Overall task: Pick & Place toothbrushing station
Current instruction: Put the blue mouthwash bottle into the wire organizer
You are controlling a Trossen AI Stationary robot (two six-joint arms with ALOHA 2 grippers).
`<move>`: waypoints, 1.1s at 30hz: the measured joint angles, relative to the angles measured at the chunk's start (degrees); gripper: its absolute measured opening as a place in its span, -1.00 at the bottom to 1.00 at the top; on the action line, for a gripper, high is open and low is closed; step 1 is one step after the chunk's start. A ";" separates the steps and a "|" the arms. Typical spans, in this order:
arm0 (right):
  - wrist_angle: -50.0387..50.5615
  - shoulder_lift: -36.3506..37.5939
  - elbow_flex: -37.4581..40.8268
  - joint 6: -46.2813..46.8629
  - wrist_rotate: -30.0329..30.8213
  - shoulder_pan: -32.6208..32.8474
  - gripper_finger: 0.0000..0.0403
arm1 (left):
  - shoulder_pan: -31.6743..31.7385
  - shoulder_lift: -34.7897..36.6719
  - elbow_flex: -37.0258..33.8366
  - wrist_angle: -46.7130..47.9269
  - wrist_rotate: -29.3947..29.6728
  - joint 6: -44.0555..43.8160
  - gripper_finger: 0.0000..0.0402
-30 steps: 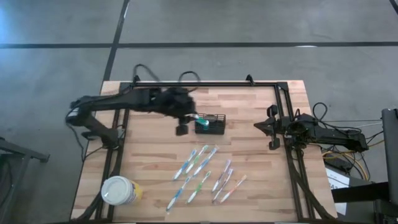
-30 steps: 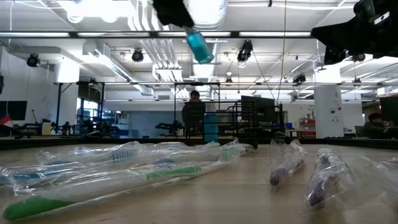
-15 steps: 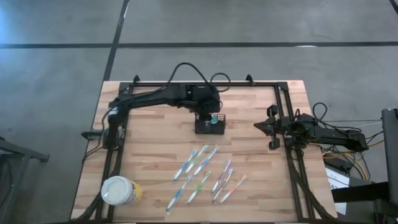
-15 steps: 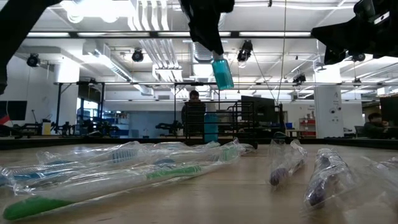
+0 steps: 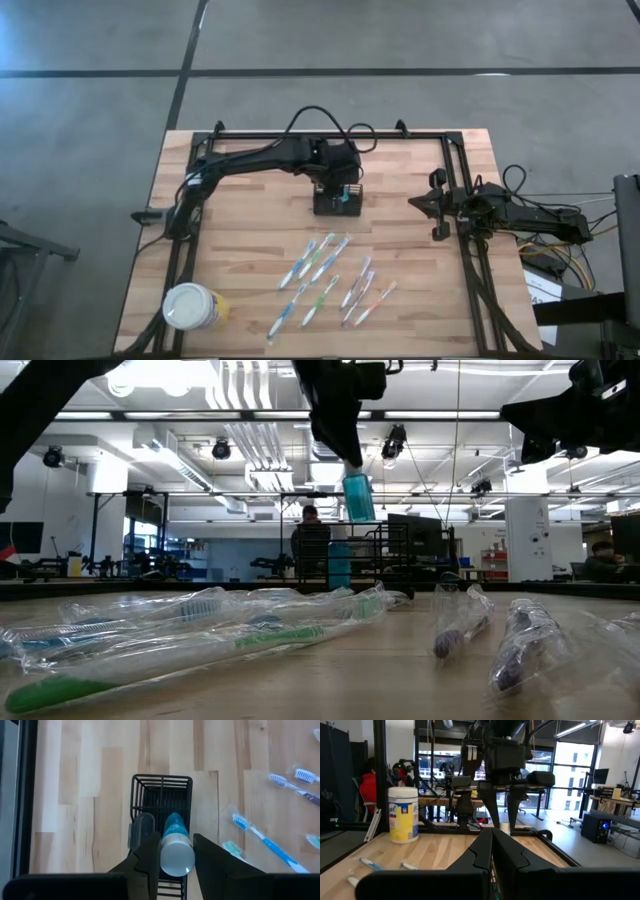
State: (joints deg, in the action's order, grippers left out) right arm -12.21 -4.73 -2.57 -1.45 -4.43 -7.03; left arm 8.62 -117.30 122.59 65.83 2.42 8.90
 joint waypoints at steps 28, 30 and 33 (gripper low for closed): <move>-0.02 -0.28 0.02 -0.04 0.00 0.00 -0.96 | 0.22 -5.52 -1.02 -1.94 0.00 2.42 -0.51; -0.02 -0.28 0.00 -0.04 0.00 0.00 -0.96 | 0.26 -6.01 -1.02 -1.97 0.00 2.86 -0.51; -0.02 -0.28 0.02 -0.05 0.00 -0.01 -0.96 | 0.26 -6.92 -1.02 -1.99 0.00 2.91 -0.51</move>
State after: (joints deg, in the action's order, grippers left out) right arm -12.23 -5.02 -2.55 -1.51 -4.43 -7.03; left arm 8.88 -124.22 121.58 63.84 2.42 11.81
